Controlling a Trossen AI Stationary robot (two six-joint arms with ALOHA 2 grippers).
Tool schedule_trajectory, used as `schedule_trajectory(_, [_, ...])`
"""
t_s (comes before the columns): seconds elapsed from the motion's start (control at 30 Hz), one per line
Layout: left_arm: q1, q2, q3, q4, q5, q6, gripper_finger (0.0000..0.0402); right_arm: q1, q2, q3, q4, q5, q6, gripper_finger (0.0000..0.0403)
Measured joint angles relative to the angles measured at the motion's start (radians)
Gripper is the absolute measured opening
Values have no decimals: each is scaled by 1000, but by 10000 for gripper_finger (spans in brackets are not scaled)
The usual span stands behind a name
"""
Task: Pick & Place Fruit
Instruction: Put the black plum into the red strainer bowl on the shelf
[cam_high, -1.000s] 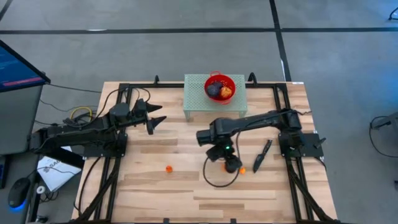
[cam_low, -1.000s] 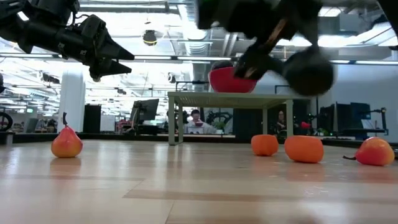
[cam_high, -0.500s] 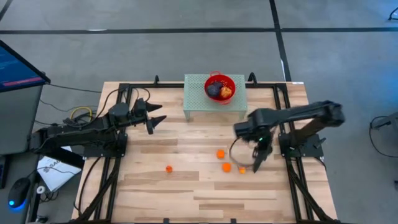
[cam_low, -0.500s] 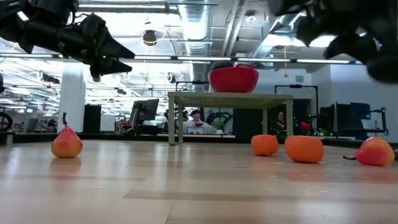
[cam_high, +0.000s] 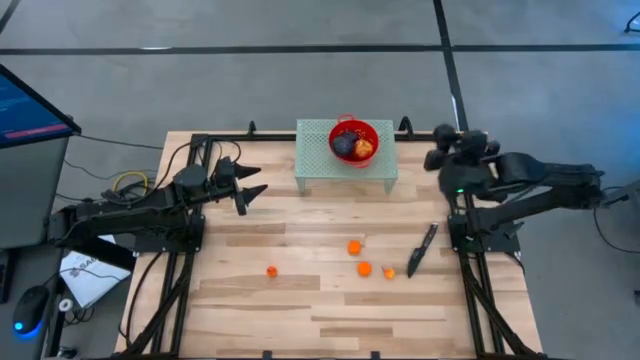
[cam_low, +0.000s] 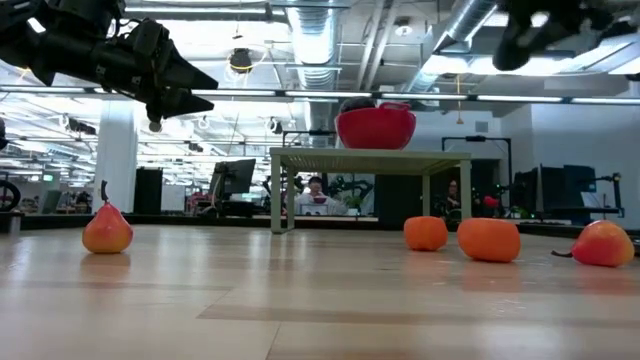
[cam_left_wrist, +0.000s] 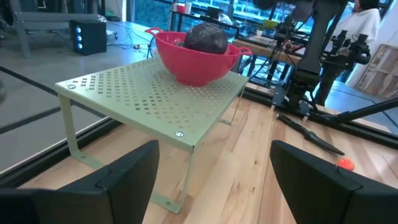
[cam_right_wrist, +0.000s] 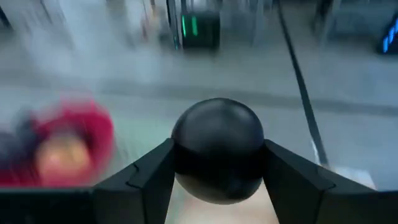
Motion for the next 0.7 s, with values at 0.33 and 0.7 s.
schedule_trajectory(0.33, [0, 0, 0, 12, 0, 24, 301, 0, 29, -20, 647, -182, -801, 209])
schedule_trajectory(0.7, [0, 0, 0, 45, 0, 27, 301, -328, 106, -472, 1874, -753, -1164, 211])
